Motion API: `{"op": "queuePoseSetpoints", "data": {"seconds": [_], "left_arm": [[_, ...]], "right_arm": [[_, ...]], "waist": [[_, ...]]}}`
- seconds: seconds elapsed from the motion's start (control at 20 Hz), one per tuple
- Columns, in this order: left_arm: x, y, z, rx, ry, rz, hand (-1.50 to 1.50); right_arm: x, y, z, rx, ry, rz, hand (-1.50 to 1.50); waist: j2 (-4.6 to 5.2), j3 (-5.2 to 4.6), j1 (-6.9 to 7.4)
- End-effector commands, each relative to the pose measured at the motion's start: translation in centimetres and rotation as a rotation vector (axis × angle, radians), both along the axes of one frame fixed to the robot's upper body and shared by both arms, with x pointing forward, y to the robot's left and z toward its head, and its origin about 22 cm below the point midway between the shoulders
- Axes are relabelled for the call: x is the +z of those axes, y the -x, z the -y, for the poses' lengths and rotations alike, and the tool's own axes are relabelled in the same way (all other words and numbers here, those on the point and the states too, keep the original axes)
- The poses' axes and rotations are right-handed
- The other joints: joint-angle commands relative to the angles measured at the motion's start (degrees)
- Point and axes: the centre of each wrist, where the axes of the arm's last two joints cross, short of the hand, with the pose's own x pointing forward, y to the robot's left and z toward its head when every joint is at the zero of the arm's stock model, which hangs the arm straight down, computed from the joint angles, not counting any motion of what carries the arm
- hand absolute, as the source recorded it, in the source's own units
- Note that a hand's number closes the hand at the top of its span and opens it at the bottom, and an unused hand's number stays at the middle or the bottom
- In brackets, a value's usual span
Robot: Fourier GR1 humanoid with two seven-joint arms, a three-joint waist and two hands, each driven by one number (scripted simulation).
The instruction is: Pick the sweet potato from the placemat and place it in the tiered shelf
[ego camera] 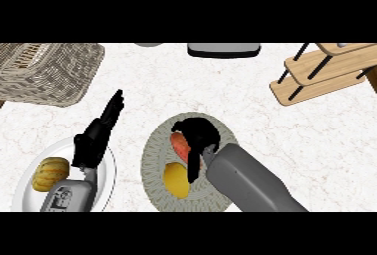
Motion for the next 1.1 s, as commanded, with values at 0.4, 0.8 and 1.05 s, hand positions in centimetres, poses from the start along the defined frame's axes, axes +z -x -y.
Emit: {"op": "queuePoseSetpoints", "data": {"seconds": [0.4, 0.8, 1.05], "left_arm": [[0.2, 0.9, 1.0, 0.004, 0.016, -0.001, 0.0], [0.2, -0.1, -1.9, 0.055, -0.002, -0.007, 0.0], [0.0, 0.4, -1.8, 0.051, -0.004, -0.023, 0.0]], "right_arm": [[0.1, 1.8, 2.2, 0.065, 0.027, 0.139, 1.5], [0.5, 6.9, 19.2, -0.057, 0.007, 0.216, 1.5], [3.6, 9.7, 21.4, -0.138, -0.238, 0.308, 1.5]], "waist": [[-0.12, 0.03, -0.71], [-0.38, 0.02, -3.17], [-0.29, 0.05, -2.73]]}}
